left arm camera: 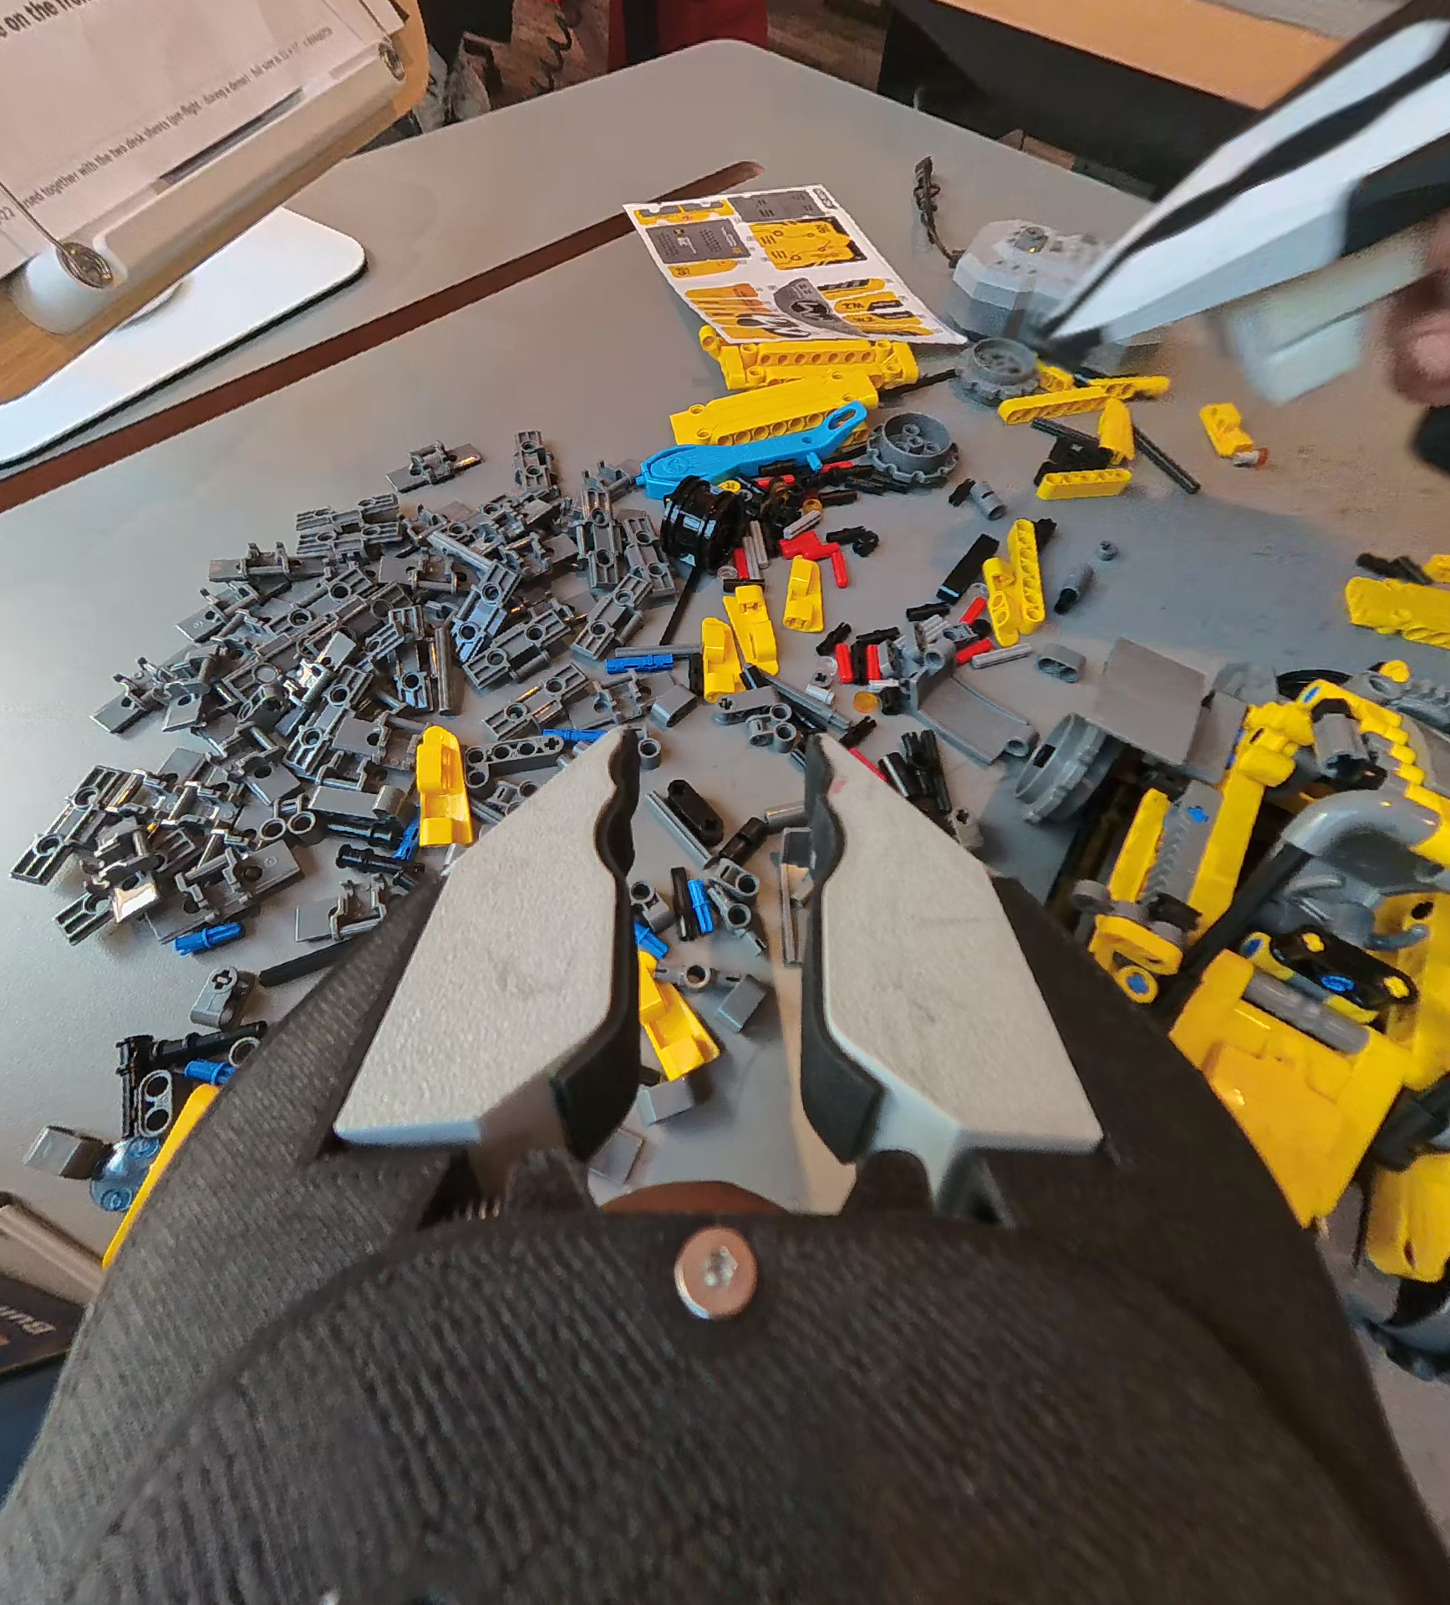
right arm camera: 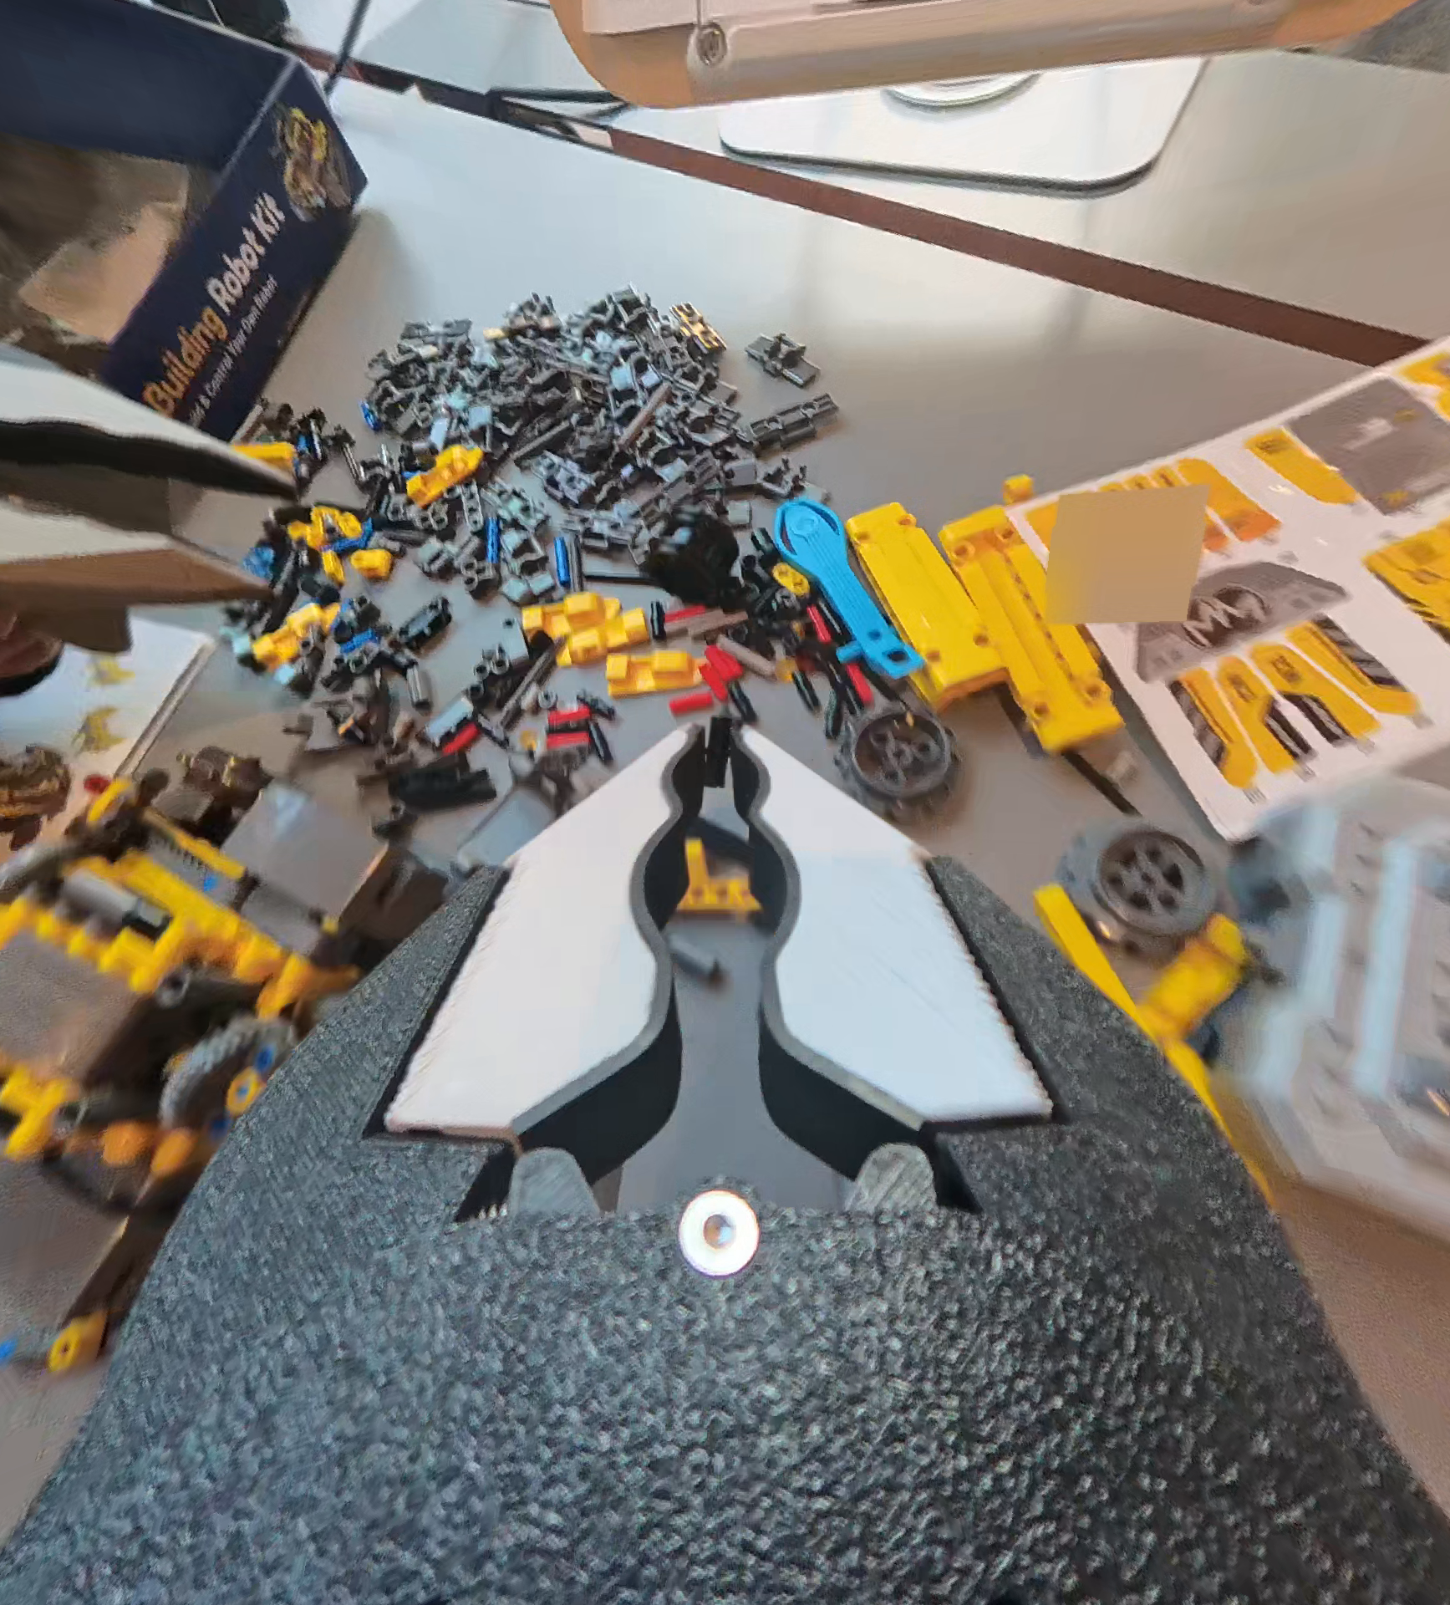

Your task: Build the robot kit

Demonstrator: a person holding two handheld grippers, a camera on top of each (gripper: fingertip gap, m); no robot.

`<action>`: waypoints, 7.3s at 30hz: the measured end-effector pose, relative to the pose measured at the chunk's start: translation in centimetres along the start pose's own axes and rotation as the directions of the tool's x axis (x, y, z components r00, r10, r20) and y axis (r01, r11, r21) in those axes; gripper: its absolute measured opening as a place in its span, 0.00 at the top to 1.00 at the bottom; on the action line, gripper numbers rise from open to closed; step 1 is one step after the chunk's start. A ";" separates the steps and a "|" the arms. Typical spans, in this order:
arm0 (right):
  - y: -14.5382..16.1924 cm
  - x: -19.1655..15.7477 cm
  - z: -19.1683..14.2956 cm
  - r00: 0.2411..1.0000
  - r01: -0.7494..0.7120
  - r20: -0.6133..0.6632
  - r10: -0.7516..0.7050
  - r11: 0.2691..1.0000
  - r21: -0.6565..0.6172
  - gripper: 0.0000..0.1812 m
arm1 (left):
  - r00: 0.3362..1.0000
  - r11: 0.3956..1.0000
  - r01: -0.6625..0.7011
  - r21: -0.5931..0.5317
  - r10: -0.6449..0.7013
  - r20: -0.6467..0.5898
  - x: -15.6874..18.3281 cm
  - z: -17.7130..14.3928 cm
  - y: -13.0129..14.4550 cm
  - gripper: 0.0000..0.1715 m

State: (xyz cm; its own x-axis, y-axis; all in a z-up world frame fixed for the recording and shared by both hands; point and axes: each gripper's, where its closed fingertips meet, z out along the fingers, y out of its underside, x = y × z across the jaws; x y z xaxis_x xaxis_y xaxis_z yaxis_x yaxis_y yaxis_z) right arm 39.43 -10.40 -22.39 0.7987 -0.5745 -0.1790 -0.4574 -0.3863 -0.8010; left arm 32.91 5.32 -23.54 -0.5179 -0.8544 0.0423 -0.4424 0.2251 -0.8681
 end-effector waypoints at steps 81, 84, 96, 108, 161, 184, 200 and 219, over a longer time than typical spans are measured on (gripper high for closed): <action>3.2 1.3 8.8 0.971 0.226 0.037 -0.237 0.854 -0.469 0.96 | 0.996 0.996 0.088 -0.005 -0.088 0.028 -1.7 0.2 0.5 0.78; 3.3 1.1 9.1 0.976 0.215 0.070 -0.207 0.850 -0.481 0.98 | 0.996 0.997 0.082 -0.003 -0.082 0.020 -1.4 0.2 0.4 0.78; 1.7 0.3 3.3 0.982 0.185 0.045 -0.182 0.899 -0.398 0.99 | 0.996 0.996 0.090 -0.001 -0.090 0.012 -1.4 0.1 0.3 0.78; 13.9 4.3 -8.0 0.984 0.006 -0.145 -0.102 0.837 -0.548 0.99 | 0.999 0.999 0.051 -0.007 -0.051 0.004 -0.5 0.2 0.4 0.78; 13.6 3.0 -8.5 0.977 -0.199 0.003 0.214 0.916 -0.349 0.89 | 0.999 0.998 0.052 -0.027 -0.052 0.002 -0.7 0.7 0.9 0.78; 13.3 2.6 -7.0 0.996 -0.086 -0.034 0.079 0.918 -0.388 0.94 | 0.999 0.998 0.052 -0.023 -0.052 -0.003 -0.6 0.6 0.8 0.78; 14.5 2.7 -7.0 0.996 -0.080 -0.060 0.060 0.889 -0.451 1.00 | 0.999 0.998 0.053 -0.026 -0.053 -0.005 -0.5 0.6 0.8 0.78; 9.0 2.9 -8.5 0.988 -0.088 -0.142 0.067 0.985 -0.150 0.87 | 0.998 0.998 0.054 -0.018 -0.054 -0.009 -0.5 0.6 0.7 0.78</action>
State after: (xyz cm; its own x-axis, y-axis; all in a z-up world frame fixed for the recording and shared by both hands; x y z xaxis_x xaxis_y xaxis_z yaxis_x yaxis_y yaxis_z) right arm 34.32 -21.67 -25.33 0.7028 -0.6956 -0.1492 -0.5795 -0.4381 -0.6872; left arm 33.26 5.61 -24.41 -0.4999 -0.8609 0.0941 -0.4830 0.1870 -0.8554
